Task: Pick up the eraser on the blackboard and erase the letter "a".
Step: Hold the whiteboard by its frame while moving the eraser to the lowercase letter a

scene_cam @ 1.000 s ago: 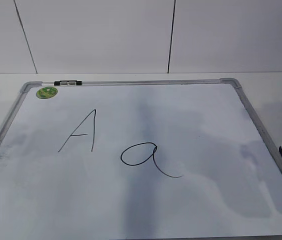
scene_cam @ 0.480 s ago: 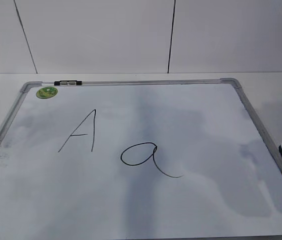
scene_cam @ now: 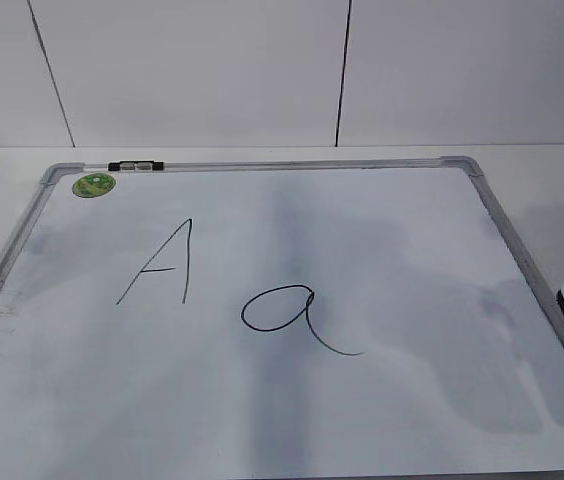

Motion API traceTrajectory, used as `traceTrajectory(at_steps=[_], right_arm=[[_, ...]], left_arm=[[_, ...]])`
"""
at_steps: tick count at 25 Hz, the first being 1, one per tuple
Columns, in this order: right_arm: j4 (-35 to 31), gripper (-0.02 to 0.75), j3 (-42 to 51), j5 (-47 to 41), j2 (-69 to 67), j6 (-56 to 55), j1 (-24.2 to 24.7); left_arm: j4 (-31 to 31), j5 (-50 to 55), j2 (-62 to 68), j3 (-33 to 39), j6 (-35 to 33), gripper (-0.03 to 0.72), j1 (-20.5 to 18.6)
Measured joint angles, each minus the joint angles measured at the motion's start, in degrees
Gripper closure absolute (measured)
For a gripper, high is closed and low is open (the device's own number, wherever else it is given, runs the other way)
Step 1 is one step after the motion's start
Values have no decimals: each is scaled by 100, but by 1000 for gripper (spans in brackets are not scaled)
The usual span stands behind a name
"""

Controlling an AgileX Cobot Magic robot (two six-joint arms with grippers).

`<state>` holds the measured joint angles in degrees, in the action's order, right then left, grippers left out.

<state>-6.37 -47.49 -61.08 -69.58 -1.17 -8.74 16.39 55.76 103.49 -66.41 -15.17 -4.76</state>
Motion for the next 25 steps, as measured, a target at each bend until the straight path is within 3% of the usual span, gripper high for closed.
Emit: traceTrajectory(at_steps=[7,12,25], right_arm=[[0,201,0,0,0,0,0],[0,201,0,0,0,0,0],[0,201,0,45,0,0,0]], left_arm=[[278,0,208,0,-302,358,-156],[381,-39,427,0,-340,433,-156],[460,-276,468,-6,-413,503,-156]])
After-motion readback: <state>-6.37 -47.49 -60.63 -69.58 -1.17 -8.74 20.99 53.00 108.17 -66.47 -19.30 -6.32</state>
